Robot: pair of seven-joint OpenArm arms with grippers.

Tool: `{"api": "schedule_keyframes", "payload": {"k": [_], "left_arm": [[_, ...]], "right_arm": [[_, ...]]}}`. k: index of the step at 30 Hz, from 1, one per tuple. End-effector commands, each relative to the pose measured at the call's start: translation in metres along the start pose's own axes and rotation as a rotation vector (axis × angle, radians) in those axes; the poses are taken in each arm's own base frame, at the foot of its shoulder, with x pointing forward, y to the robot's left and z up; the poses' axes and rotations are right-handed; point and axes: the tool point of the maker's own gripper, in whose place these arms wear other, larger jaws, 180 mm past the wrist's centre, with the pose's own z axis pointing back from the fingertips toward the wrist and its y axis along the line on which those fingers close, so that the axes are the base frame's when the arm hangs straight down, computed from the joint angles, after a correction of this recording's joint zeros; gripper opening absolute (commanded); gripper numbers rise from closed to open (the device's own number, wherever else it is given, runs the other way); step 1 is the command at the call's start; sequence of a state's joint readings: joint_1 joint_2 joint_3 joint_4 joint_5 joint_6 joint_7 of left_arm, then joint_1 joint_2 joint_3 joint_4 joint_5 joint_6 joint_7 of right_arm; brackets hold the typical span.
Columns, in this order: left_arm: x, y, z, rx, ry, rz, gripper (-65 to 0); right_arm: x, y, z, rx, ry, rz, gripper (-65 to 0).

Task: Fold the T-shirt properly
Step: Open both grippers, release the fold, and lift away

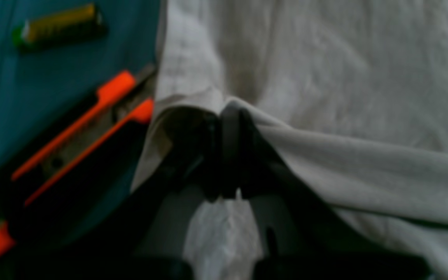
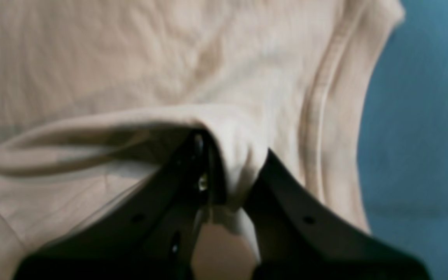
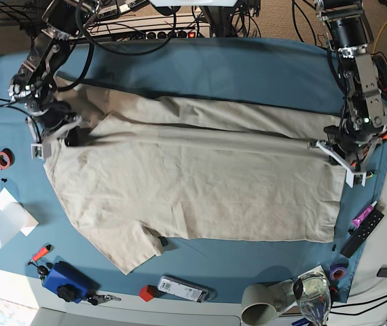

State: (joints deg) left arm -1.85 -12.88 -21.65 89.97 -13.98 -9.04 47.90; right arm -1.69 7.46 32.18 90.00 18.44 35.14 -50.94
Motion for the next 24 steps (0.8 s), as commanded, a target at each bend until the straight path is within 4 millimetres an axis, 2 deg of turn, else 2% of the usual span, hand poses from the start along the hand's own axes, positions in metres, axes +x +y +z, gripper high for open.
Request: {"api": "schedule_keyframes", "payload": {"k": [1,5,11,16,24], "left_arm": [[0.024,0.005,0.004,0.015,-0.066,-0.013,-65.0],[0.031,0.004,0.004,0.013,-0.083,-0.012,-65.0],[0.035,0.004,0.004,0.013,-0.106,-0.012,-65.0],[0.038,0.004,0.003,0.012,-0.125,-0.010,-65.0],[0.035,0.006,-0.013,0.003,-0.087,0.023,-65.0]], "right_arm": [[0.027,-0.005,0.003,-0.013,-0.075,0.018,-65.0],[0.040,-0.005,-0.001,-0.011,-0.098,0.013,-65.0],[0.037,-0.004,-0.021,0.019,-0.074,-0.048,-65.0],[0.048,-0.003,-0.031,0.036,-0.091,-0.074,-65.0],[0.059,-0.002,-0.034,0.037,-0.104,-0.072,-65.0]]}}
